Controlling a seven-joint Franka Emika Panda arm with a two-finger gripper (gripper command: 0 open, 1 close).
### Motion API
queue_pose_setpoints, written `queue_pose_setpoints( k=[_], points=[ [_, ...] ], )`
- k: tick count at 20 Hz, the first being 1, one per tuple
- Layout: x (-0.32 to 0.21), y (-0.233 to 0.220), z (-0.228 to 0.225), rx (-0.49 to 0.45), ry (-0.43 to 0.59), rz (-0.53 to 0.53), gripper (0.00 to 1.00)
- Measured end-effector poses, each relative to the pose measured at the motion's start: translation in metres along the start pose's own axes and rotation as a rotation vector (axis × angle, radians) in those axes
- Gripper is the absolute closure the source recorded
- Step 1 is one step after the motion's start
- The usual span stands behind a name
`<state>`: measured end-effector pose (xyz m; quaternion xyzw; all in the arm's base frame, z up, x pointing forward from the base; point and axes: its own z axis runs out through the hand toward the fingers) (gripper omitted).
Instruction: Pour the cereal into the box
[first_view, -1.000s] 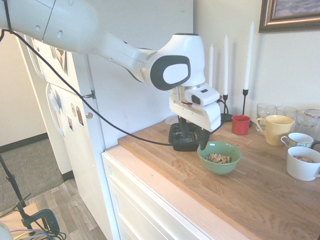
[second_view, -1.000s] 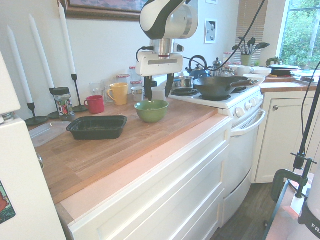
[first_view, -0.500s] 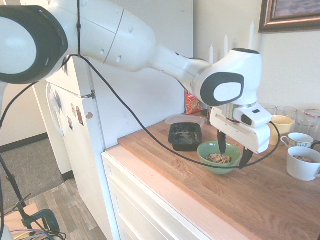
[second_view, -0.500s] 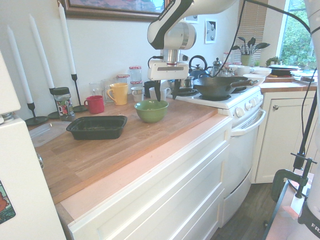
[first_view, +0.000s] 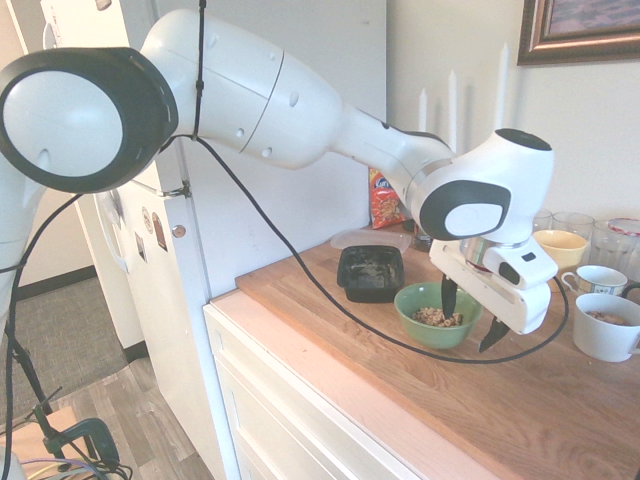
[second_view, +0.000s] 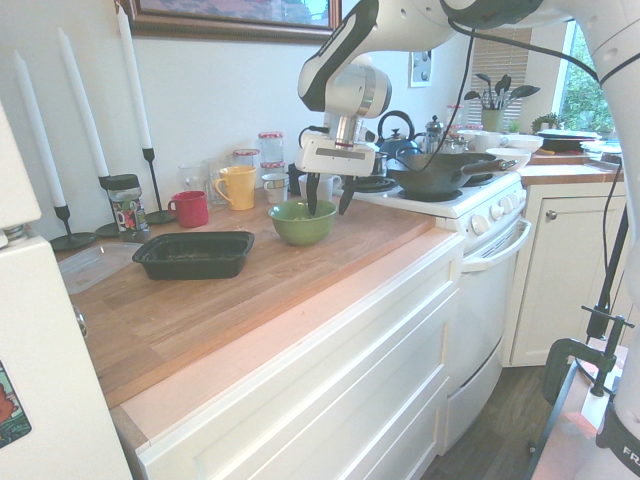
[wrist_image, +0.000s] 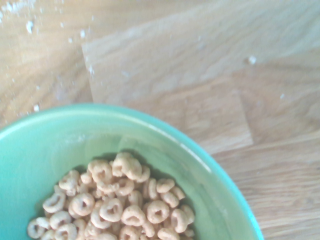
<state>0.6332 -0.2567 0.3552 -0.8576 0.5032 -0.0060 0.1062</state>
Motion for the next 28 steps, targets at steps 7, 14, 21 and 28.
queue_pose_setpoints(
  k=[7, 14, 21, 28],
  points=[
    [-0.002, -0.002, 0.015, -0.007, -0.021, 0.0, 1.0],
    [-0.003, -0.003, 0.016, -0.008, -0.024, -0.003, 1.0],
    [0.0, 0.0, 0.013, -0.006, -0.019, 0.004, 1.0],
    [0.0, -0.001, 0.009, -0.003, -0.017, 0.001, 1.0]
  ],
)
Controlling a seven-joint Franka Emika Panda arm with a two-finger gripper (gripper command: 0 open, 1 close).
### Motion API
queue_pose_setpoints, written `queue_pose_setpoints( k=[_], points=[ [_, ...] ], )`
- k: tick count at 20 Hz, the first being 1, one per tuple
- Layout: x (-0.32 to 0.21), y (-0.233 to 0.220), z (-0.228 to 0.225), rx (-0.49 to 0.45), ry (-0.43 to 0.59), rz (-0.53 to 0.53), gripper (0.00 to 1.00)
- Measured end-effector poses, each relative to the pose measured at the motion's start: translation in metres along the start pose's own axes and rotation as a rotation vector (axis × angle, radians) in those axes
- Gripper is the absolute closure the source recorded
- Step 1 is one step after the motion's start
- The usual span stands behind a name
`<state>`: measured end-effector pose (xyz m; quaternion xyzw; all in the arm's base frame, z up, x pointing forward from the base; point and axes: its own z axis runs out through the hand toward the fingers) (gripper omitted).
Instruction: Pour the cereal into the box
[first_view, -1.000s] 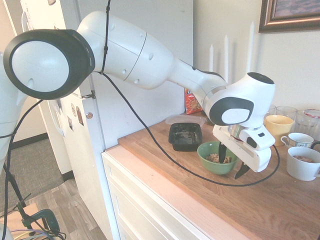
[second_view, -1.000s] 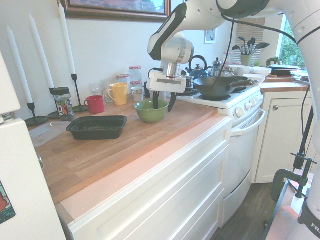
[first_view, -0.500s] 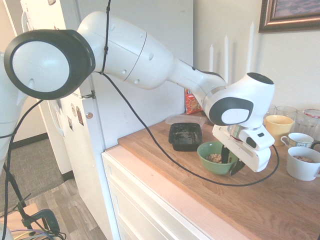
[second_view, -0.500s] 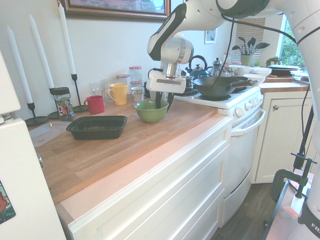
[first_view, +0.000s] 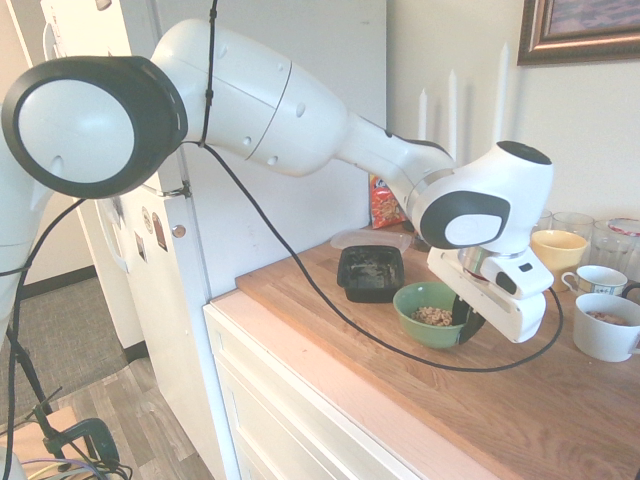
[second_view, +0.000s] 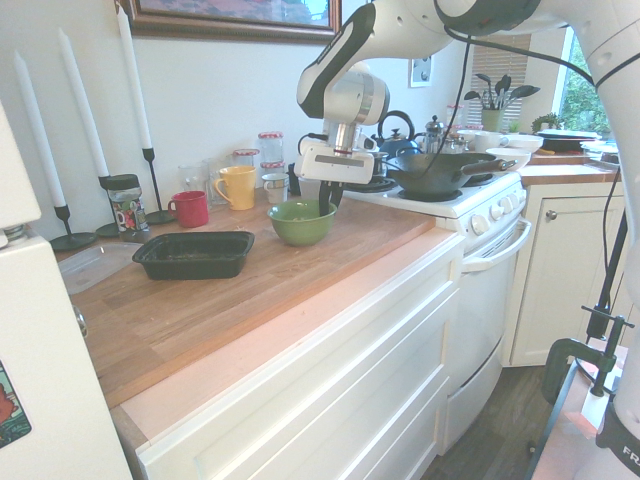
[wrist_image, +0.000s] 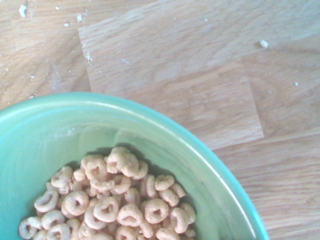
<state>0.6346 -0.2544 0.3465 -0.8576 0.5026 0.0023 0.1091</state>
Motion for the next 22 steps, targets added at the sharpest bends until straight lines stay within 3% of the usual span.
queue_pose_setpoints(
  k=[15, 22],
  points=[
    [-0.007, -0.012, -0.001, -0.005, 0.005, -0.026, 1.0],
    [-0.004, -0.024, -0.026, 0.011, 0.034, -0.039, 1.0]
  ],
)
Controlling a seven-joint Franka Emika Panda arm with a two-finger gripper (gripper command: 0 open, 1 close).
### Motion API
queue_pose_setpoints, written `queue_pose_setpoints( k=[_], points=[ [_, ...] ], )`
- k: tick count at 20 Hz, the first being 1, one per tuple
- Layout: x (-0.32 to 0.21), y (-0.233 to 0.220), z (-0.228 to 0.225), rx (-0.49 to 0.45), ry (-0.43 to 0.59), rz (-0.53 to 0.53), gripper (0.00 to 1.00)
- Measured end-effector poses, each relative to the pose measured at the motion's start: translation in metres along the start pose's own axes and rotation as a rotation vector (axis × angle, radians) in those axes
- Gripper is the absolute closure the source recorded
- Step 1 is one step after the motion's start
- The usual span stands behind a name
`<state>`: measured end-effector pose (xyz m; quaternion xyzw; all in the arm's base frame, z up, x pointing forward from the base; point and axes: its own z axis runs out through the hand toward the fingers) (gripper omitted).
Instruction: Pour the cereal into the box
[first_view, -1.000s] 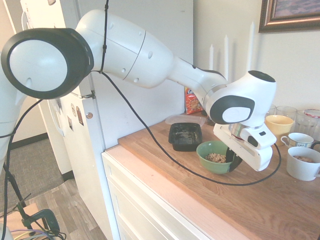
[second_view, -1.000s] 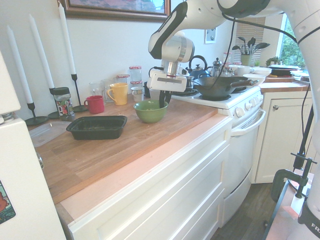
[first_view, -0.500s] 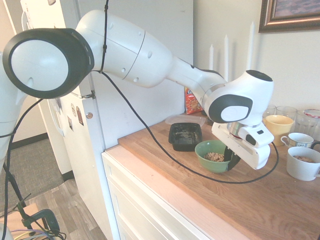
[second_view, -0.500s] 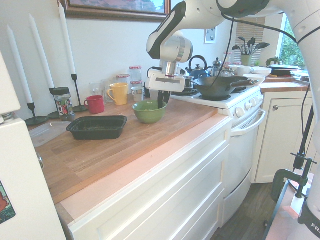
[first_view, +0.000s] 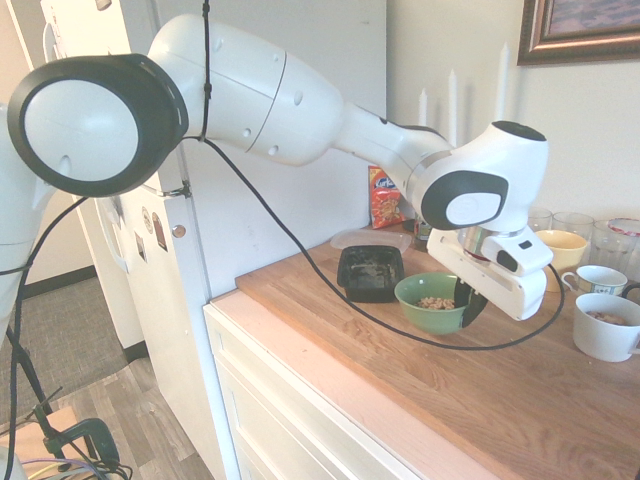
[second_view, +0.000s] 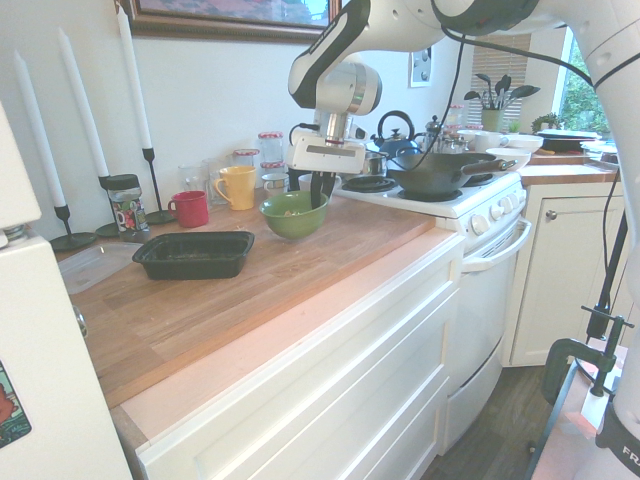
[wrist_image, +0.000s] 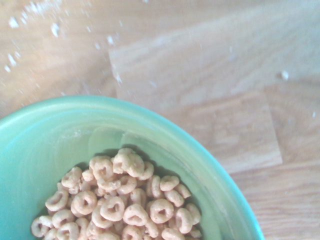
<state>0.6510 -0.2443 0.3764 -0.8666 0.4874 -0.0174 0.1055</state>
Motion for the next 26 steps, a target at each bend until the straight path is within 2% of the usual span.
queue_pose_setpoints(
  k=[8, 18, 26],
  points=[
    [-0.007, -0.031, -0.042, 0.013, 0.027, -0.036, 1.0],
    [-0.084, -0.098, -0.069, -0.055, 0.102, -0.123, 1.0],
    [-0.174, -0.141, -0.041, -0.172, 0.291, -0.164, 1.0]
  ],
)
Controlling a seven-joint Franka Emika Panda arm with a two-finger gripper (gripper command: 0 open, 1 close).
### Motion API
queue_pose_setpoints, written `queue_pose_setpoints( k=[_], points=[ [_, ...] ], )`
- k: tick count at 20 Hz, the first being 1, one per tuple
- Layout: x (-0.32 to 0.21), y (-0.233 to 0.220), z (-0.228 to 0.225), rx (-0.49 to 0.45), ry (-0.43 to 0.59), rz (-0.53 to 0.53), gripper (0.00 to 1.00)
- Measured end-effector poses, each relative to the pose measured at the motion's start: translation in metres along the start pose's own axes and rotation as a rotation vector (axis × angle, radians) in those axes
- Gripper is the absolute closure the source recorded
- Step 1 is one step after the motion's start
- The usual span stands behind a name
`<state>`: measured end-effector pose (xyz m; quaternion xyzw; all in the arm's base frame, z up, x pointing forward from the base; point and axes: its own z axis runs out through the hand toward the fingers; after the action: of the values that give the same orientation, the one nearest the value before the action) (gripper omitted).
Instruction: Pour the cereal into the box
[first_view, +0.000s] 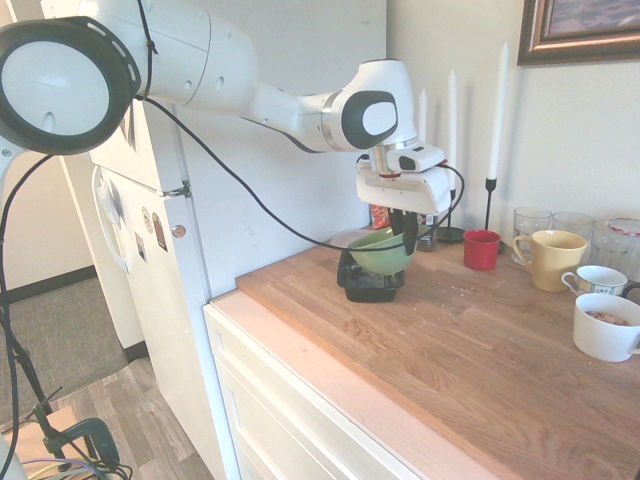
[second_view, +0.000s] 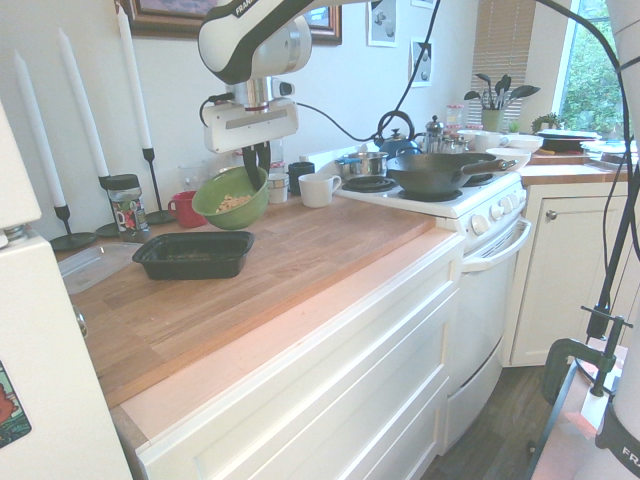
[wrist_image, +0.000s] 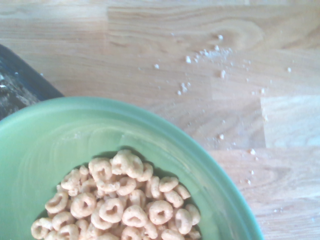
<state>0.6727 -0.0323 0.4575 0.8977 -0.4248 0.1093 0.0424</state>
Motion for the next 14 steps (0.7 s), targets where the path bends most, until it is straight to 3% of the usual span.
queue_pose_setpoints(
  k=[8, 14],
  points=[
    [-0.047, -0.041, -0.02, -0.132, 0.282, -0.041, 1.0],
    [-0.061, -0.056, -0.02, -0.208, 0.412, -0.098, 1.0]
  ],
)
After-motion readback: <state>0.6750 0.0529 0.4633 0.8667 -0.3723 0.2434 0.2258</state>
